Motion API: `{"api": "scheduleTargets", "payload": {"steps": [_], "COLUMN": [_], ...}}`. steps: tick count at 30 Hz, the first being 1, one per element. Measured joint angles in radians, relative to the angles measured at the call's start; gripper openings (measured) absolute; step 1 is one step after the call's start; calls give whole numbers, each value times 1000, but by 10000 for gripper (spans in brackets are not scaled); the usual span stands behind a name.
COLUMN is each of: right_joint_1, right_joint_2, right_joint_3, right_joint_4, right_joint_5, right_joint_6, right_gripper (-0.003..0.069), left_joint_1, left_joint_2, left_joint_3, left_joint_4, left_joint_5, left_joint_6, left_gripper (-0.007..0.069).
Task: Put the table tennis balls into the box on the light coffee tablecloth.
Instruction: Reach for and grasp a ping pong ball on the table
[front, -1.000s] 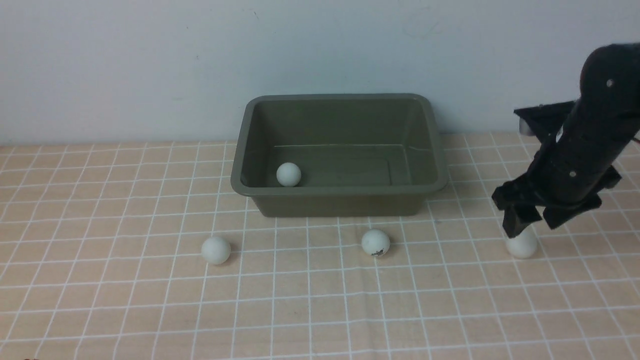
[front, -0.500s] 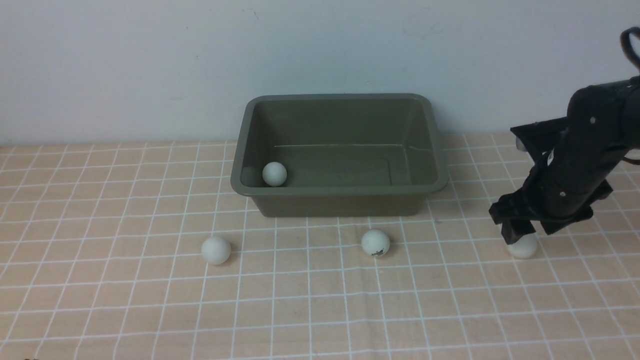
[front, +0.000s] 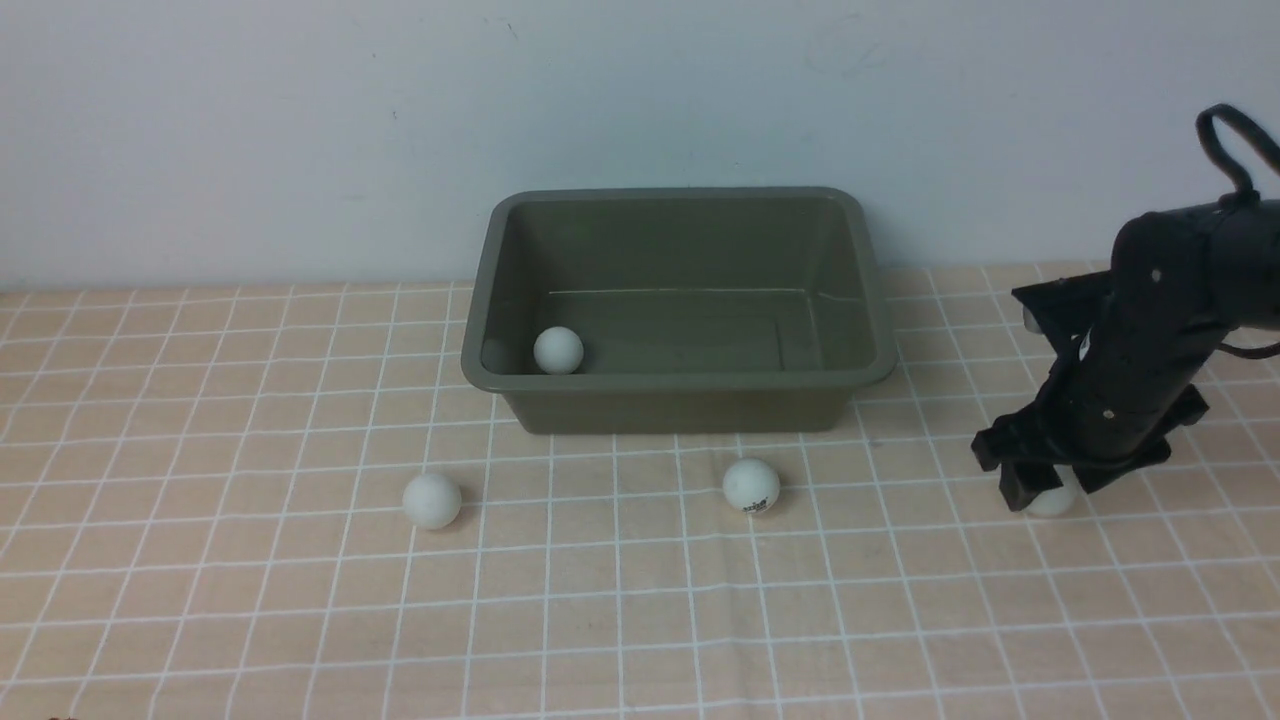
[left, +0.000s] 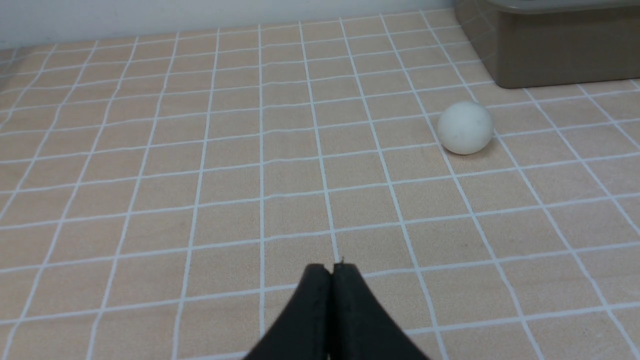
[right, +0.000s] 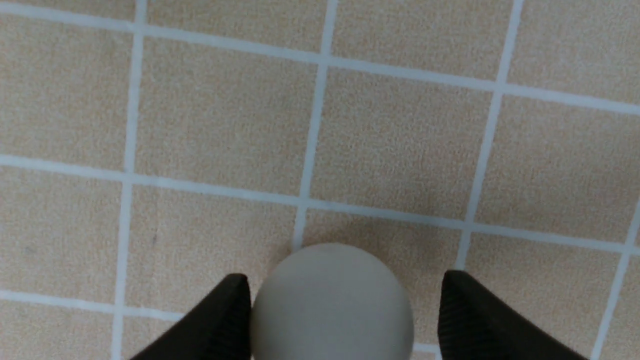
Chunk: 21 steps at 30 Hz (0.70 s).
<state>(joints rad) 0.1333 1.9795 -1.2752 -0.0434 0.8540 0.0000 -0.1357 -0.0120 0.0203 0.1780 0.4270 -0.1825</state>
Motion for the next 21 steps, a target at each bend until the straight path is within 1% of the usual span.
{"api": "scheduleTargets", "payload": {"steps": [2, 3, 4, 7, 11, 17, 21], "right_joint_1": [0, 0, 0, 0, 0, 0, 8], "right_joint_2": [1, 2, 2, 3, 5, 5, 5], "right_joint_3": [0, 0, 0, -16, -87, -297, -445], "right_joint_4": [0, 0, 0, 0, 0, 11, 90], "right_joint_5": [0, 2, 5, 35, 129, 305, 361], "right_joint_6": [0, 0, 0, 0, 0, 0, -7], "right_gripper": [398, 371, 366, 366, 366, 366, 366], "left_joint_1": [0, 0, 0, 0, 0, 0, 0], "left_joint_2": [0, 0, 0, 0, 0, 0, 0], "left_joint_3": [0, 0, 0, 0, 0, 0, 0], "left_joint_4": [0, 0, 0, 0, 0, 0, 0], "left_joint_5": [0, 0, 0, 0, 0, 0, 0], "left_joint_6": [0, 0, 0, 0, 0, 0, 0], "left_gripper": [-69, -69, -69, -69, -69, -69, -69]}}
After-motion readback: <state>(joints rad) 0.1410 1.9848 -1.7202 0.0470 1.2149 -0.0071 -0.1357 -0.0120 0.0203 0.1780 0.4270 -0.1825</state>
